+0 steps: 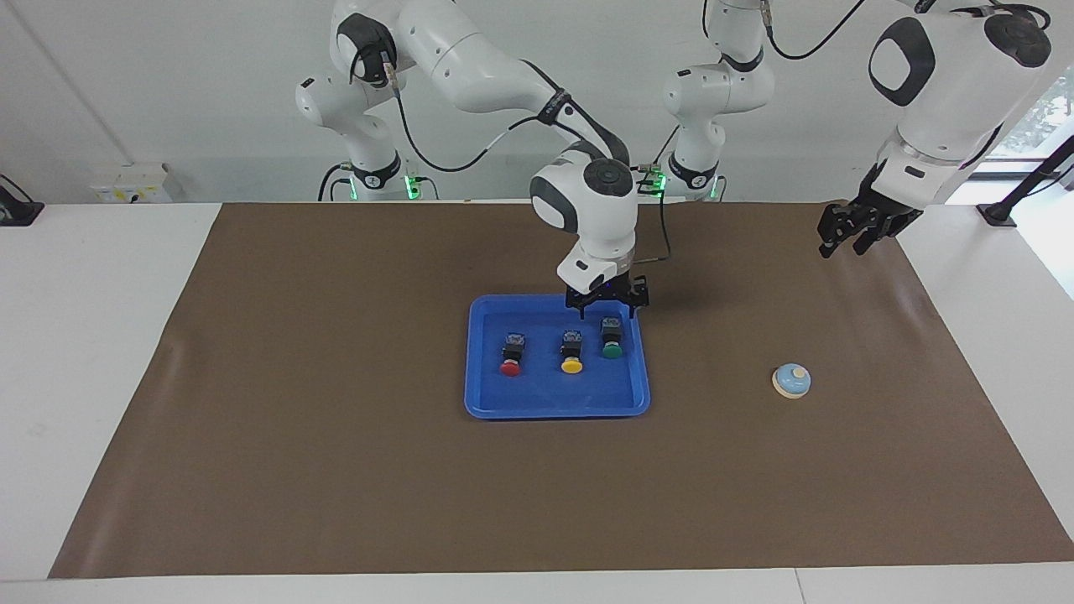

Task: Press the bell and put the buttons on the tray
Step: 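Carry the green button into the tray with the right gripper, then withdraw the right gripper while the left gripper presses the bell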

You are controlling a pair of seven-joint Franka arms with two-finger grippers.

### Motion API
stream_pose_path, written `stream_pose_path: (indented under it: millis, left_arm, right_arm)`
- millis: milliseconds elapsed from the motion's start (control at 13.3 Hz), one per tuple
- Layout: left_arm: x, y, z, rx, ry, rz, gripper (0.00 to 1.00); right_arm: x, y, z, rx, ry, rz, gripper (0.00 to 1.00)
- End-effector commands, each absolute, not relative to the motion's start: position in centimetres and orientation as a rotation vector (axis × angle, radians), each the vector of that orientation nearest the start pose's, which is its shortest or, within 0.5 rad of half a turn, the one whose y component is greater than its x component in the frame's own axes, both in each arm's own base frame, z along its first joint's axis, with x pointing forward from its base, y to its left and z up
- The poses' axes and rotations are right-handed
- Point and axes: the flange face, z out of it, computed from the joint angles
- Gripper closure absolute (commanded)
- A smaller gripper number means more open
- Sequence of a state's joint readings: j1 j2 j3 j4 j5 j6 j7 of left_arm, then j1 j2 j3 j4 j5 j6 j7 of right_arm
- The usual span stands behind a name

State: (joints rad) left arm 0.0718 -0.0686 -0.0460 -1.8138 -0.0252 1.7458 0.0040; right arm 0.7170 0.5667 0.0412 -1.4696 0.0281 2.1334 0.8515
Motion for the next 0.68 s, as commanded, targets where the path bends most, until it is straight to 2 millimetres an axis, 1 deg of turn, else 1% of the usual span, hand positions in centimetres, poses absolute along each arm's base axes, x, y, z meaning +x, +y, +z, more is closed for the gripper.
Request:
stream_pose_path:
  millis: [0,75,150,225,450,601]
  left_arm:
    - [56.1,0.9,53.7,-3.168,-0.045,-0.044,1.0]
    - [57.1,0.9,52.4,-3.168,-0.046,-0.056,1.0]
    - [58.0,0.5,51.0,-3.168,-0.04,-0.061,1.0]
    - [59.0,0.2,49.3,-3.163,-0.031,-0.066,1.0]
    - [61.6,0.5,44.5,-3.164,-0.039,-0.109,1.0]
    - [62.1,1.2,43.1,-3.163,-0.055,-0.134,1.0]
  right_arm:
    - [55.4,44.7,40.5,-3.007,0.307,-0.055,0.0]
    - [57.1,41.3,42.4,-3.006,0.367,-0.047,0.0]
    - [58.0,38.9,43.7,-3.015,0.377,-0.03,0.0]
    - [58.8,36.3,45.7,-3.02,0.358,-0.032,0.0]
    - [60.6,28.6,49.6,-3.041,0.289,-0.007,0.0]
    - [61.3,24.4,51.3,-3.058,0.233,0.01,0.0]
